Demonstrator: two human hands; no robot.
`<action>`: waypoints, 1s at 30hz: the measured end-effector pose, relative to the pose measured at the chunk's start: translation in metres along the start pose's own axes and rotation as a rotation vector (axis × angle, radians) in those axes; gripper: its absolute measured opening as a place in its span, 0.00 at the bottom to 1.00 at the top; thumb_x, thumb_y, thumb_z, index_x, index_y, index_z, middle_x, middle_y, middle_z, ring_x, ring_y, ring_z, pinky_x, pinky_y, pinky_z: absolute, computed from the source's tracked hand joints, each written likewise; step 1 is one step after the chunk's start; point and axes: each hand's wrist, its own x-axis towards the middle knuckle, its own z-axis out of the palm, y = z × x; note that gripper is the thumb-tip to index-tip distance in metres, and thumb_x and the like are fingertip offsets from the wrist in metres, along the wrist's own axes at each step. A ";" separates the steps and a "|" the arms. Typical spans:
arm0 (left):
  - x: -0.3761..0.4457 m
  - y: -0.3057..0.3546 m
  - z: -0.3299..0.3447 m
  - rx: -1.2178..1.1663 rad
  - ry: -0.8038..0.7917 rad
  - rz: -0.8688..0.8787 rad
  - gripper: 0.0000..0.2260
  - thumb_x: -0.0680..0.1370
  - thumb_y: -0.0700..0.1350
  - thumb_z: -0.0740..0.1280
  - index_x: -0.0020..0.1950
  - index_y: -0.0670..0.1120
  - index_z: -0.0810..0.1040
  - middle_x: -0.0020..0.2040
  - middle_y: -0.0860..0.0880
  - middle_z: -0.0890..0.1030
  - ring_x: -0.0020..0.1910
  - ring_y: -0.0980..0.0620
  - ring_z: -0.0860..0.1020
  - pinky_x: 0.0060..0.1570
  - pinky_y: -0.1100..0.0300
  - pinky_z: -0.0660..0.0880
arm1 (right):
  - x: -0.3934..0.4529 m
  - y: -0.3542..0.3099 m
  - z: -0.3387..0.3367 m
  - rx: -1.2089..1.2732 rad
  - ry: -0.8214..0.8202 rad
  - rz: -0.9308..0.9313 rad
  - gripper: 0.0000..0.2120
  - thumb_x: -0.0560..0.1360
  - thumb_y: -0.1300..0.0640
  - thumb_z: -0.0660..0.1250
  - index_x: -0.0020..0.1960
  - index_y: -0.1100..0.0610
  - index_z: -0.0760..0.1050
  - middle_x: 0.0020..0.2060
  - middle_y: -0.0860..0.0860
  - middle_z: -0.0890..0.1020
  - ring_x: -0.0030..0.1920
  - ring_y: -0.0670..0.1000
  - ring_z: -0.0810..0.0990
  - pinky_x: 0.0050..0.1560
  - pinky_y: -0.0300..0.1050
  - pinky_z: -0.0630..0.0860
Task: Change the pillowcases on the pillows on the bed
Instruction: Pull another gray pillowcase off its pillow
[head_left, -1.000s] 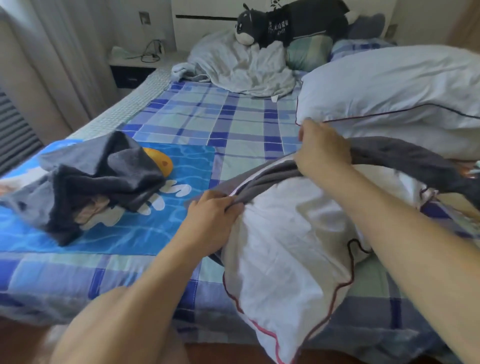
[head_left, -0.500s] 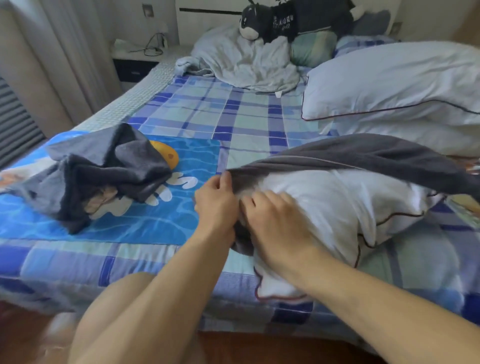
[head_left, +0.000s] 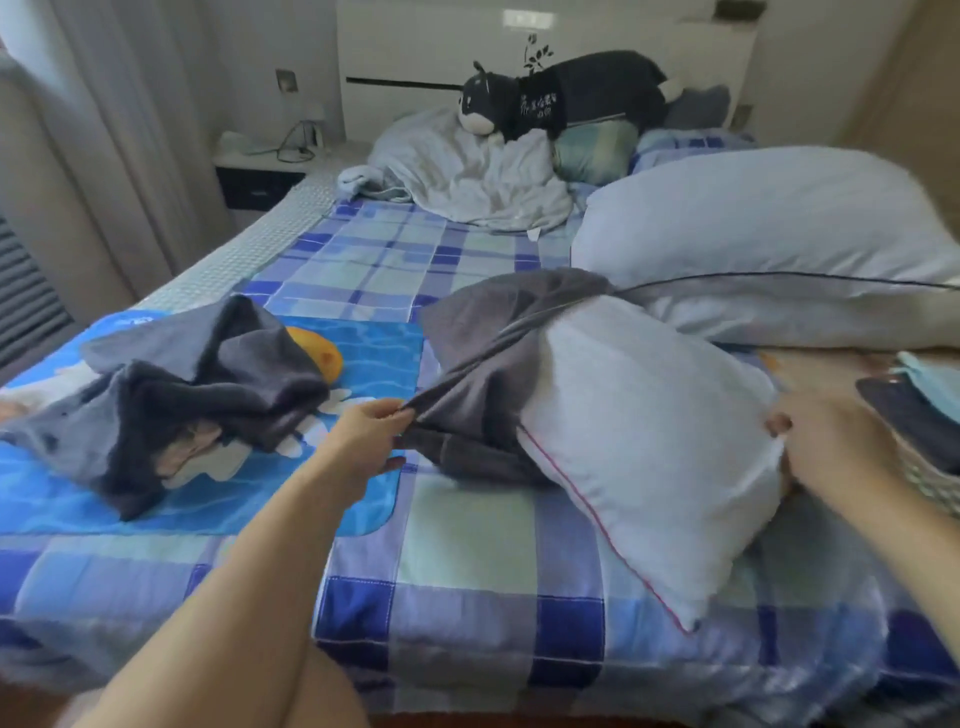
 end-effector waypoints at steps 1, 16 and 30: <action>-0.002 0.002 0.011 -0.034 -0.026 -0.004 0.11 0.84 0.41 0.61 0.44 0.47 0.77 0.39 0.50 0.78 0.39 0.52 0.77 0.43 0.57 0.75 | -0.004 0.009 0.003 0.013 -0.074 0.114 0.06 0.64 0.64 0.64 0.32 0.56 0.73 0.40 0.64 0.80 0.40 0.63 0.78 0.40 0.50 0.73; 0.022 0.026 0.045 -0.660 0.298 -0.123 0.13 0.84 0.48 0.62 0.65 0.46 0.77 0.52 0.44 0.82 0.40 0.48 0.80 0.36 0.54 0.77 | -0.015 -0.167 0.041 -0.210 0.211 -0.345 0.21 0.71 0.61 0.69 0.63 0.59 0.76 0.47 0.59 0.80 0.50 0.61 0.78 0.53 0.58 0.73; -0.017 0.033 0.027 0.574 0.521 0.402 0.18 0.74 0.46 0.66 0.64 0.49 0.79 0.63 0.37 0.75 0.65 0.36 0.71 0.67 0.45 0.67 | -0.013 0.045 -0.001 -0.174 0.180 0.004 0.06 0.62 0.69 0.73 0.35 0.59 0.81 0.34 0.60 0.80 0.41 0.64 0.77 0.45 0.54 0.73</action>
